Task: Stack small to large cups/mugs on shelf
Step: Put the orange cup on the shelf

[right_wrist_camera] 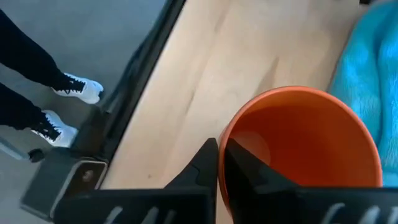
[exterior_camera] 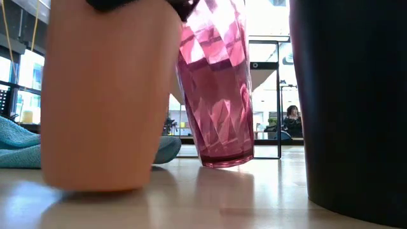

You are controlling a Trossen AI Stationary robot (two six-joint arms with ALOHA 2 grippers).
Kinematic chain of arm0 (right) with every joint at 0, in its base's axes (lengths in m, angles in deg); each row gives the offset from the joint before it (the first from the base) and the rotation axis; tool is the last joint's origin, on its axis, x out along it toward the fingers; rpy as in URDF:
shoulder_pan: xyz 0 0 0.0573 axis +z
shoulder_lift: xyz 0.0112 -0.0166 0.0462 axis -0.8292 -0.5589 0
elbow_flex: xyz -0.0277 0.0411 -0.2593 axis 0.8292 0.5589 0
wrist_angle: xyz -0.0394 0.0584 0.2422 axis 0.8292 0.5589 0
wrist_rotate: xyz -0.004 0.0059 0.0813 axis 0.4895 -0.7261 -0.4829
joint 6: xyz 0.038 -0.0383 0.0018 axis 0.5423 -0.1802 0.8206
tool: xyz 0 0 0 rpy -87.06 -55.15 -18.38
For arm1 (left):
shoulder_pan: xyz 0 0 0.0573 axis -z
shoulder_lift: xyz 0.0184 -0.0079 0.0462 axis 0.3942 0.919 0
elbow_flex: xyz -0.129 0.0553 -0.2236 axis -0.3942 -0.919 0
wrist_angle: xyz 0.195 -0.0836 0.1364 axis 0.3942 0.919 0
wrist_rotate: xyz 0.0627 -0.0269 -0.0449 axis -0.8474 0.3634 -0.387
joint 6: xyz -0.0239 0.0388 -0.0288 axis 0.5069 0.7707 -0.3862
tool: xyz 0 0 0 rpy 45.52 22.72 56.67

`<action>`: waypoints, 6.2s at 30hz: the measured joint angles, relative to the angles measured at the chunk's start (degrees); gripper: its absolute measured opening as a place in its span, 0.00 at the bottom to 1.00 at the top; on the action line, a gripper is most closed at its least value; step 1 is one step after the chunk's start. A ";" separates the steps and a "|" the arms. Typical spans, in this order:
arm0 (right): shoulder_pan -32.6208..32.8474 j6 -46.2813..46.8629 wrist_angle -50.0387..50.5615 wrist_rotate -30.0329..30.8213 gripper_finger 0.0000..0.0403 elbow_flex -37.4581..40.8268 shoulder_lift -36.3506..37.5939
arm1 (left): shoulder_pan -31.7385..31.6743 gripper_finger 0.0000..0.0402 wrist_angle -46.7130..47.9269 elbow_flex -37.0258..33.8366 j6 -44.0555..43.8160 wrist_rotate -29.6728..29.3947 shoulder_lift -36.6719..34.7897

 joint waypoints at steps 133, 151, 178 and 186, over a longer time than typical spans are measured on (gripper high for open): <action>-60.22 -31.49 31.19 -17.64 0.00 -21.23 15.22 | -1.02 0.33 -3.52 0.00 -12.00 -20.55 -0.02; -62.21 -31.69 30.36 -21.03 0.00 -21.23 12.59 | -4.22 0.33 -3.74 0.00 -11.96 -20.09 -0.02; -61.82 -32.22 32.87 -20.81 0.00 -21.14 10.01 | -4.22 0.33 -6.41 0.00 -11.98 -20.09 -0.02; -62.65 -32.14 33.38 -19.66 0.00 -21.14 10.01 | -4.22 0.33 -6.58 0.00 -11.97 -19.21 -0.02</action>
